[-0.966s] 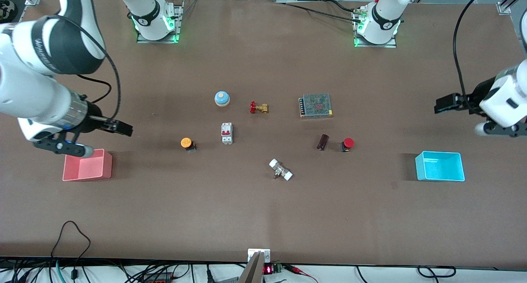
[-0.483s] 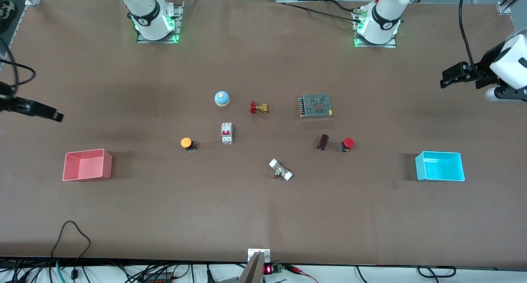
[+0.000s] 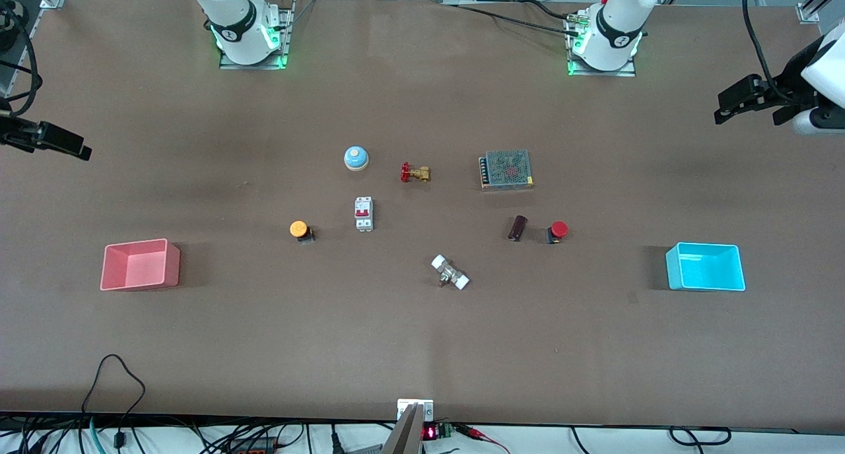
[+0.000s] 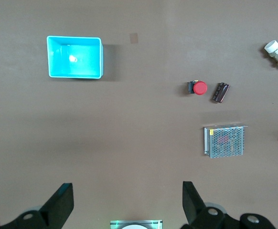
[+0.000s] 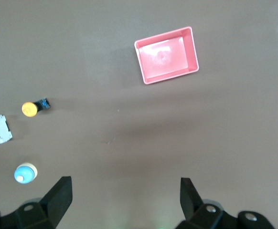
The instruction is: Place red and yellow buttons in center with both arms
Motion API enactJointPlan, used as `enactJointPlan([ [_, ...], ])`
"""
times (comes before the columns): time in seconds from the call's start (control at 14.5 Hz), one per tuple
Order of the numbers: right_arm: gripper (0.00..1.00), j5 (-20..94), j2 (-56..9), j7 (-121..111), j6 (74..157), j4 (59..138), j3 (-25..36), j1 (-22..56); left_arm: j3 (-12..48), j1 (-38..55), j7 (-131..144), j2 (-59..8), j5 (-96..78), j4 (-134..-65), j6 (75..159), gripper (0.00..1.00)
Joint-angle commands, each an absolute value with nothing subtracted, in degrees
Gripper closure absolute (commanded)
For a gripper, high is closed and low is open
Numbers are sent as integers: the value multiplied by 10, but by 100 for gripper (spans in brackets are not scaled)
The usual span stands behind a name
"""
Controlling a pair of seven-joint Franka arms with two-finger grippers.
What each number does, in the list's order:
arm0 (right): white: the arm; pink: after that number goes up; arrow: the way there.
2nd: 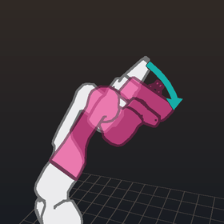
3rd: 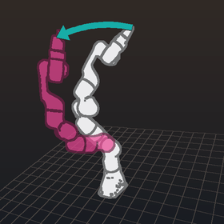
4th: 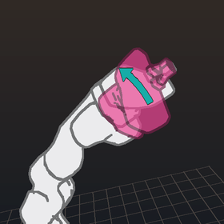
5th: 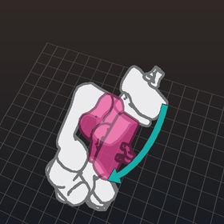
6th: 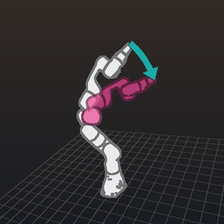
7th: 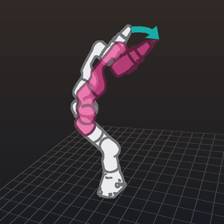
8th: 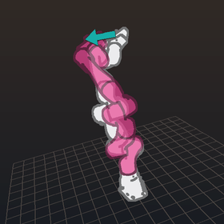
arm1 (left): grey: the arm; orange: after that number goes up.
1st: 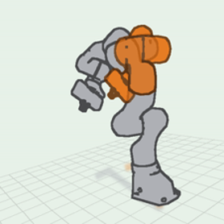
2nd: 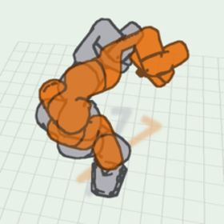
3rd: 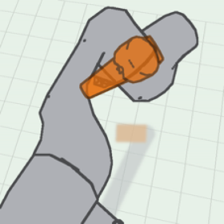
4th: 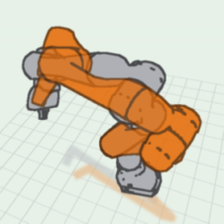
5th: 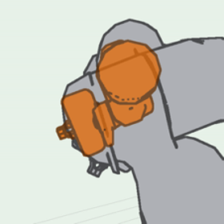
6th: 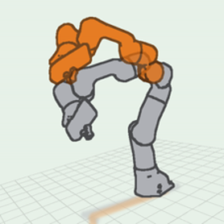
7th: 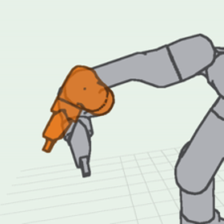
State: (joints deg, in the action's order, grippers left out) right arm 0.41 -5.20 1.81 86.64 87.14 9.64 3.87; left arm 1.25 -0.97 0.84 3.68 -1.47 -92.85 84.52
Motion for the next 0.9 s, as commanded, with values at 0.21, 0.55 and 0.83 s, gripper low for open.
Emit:
enactJointPlan([
  [0.21, 0, -5, 19, -11, 868, 942, 91, 37, 15, -12, -5, 52, -18, -947, 849, 0],
  [0.55, 0, -5, 26, -11, 866, 948, 91, 37, 15, -12, -5, 52, -10, -946, 851, 0],
  [0.83, 0, -5, 26, -11, 868, 948, 90, 38, 15, -15, -4, 52, -10, -944, 853, 0],
])
